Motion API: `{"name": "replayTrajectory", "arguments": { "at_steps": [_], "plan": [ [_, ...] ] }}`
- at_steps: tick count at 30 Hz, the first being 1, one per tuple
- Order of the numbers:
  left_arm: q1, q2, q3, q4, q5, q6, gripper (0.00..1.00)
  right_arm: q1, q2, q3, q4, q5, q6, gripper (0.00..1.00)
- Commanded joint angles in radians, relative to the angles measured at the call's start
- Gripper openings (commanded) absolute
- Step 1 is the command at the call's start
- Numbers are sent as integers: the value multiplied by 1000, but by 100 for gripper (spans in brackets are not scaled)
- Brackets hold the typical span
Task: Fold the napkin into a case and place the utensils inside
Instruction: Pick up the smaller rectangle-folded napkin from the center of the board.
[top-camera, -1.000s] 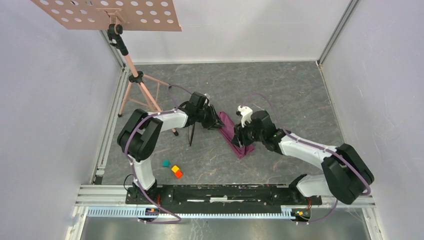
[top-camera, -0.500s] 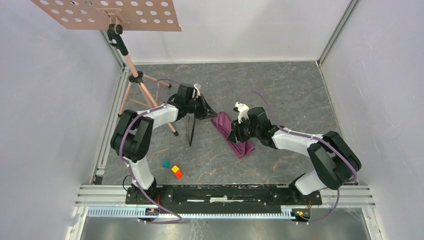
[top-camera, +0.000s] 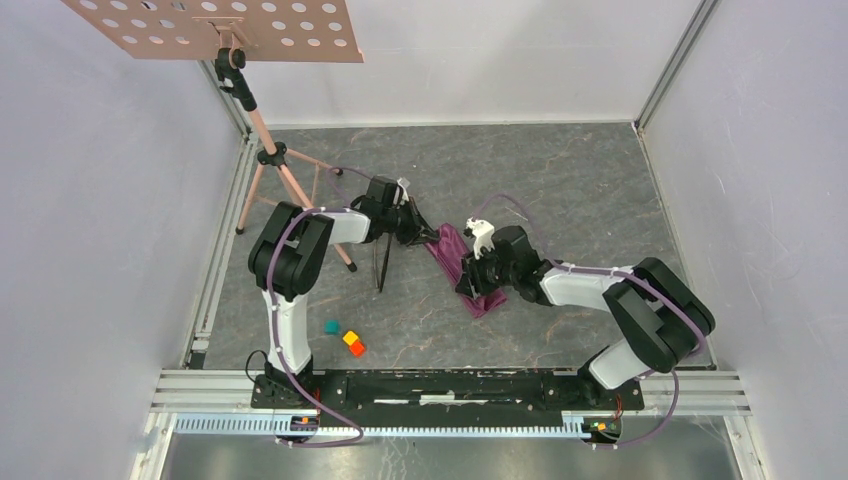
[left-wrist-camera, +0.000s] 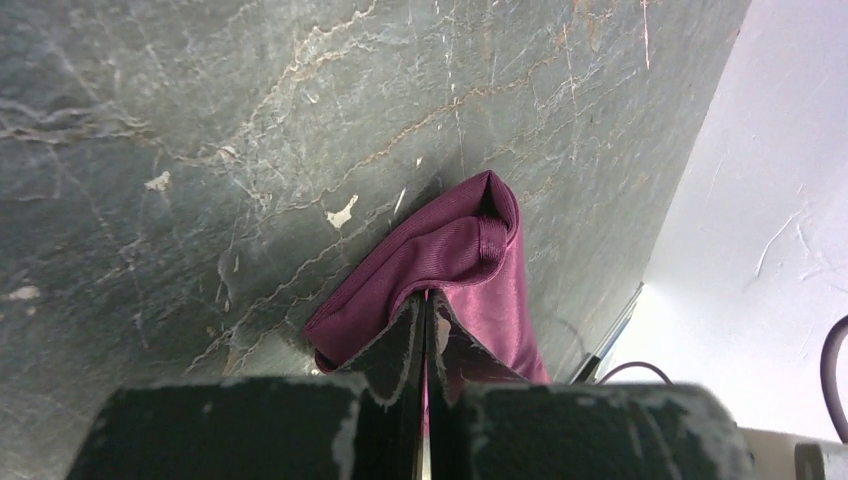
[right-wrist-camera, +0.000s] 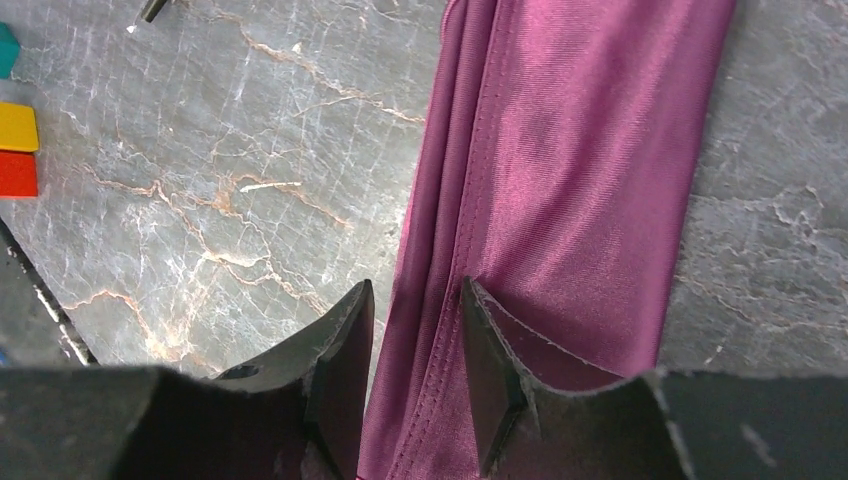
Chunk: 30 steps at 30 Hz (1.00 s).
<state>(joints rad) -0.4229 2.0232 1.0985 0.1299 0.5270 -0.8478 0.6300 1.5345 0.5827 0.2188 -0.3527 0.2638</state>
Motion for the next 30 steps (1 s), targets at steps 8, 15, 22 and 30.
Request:
{"name": "replayTrajectory", "arguments": {
  "at_steps": [8, 15, 22, 30],
  "plan": [
    [-11, -179, -9, -120, -43, 85, 14, 116, -129, 91, -209, 109, -111, 56],
    [-13, -410, -60, -301, -124, 124, 57, 137, -120, 203, -318, 218, -164, 65],
    [-14, -700, -258, -342, -144, 120, 71, 161, -11, 292, -330, 267, -88, 63],
    [-13, -983, -418, -405, -123, 80, 73, 210, 95, 371, -391, 412, -84, 61]
  ]
}}
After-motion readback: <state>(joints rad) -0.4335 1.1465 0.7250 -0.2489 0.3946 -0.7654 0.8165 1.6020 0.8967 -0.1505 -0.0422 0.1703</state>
